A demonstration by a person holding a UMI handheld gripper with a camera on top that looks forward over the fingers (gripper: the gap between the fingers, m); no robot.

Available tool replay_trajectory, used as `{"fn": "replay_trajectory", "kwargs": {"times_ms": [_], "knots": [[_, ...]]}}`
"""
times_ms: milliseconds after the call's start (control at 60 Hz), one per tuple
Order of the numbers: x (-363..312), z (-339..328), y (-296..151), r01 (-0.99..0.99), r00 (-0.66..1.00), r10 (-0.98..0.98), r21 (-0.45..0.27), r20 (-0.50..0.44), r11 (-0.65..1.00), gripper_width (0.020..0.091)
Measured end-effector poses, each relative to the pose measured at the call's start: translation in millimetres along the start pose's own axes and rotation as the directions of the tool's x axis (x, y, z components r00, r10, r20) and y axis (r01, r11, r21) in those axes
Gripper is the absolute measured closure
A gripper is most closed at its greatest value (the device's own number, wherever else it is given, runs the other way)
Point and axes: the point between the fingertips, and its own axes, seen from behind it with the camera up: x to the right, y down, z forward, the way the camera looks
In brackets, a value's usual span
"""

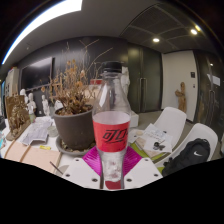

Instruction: Pour water

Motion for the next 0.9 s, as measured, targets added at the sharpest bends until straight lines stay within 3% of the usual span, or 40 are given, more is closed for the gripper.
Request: {"fn": "replay_trajectory", "kwargs": {"times_ms": [117, 367, 467, 583, 650, 733, 800, 900], "knots": [[4, 20, 44, 0.016, 1.000, -0.015, -0.043, 0.025, 0.999, 0.0882], [11, 44, 95, -0.001, 0.999, 0.004, -0.089, 0.042, 0.996, 0.0880], [10, 42, 94, 0.003, 0.999, -0.001, -0.044, 0.043, 0.999, 0.0847], [11, 40, 92, -0.002, 0.999, 0.003, -0.015, 0.041, 1.000, 0.0702], [12, 39, 95, -0.011, 0.999, 0.012, -0.038, 0.032, 0.999, 0.0609], [15, 29, 99, -0.020, 1.000, 0.021, -0.074, 0.015, 0.997, 0.0239], [19, 16, 94, -0.022, 1.000, 0.021, -0.085, -0.012, 0.996, 0.0267], [18, -19, 85, -0.036, 0.998, 0.028, -0.134, -0.062, 0.990, 0.0248]]}}
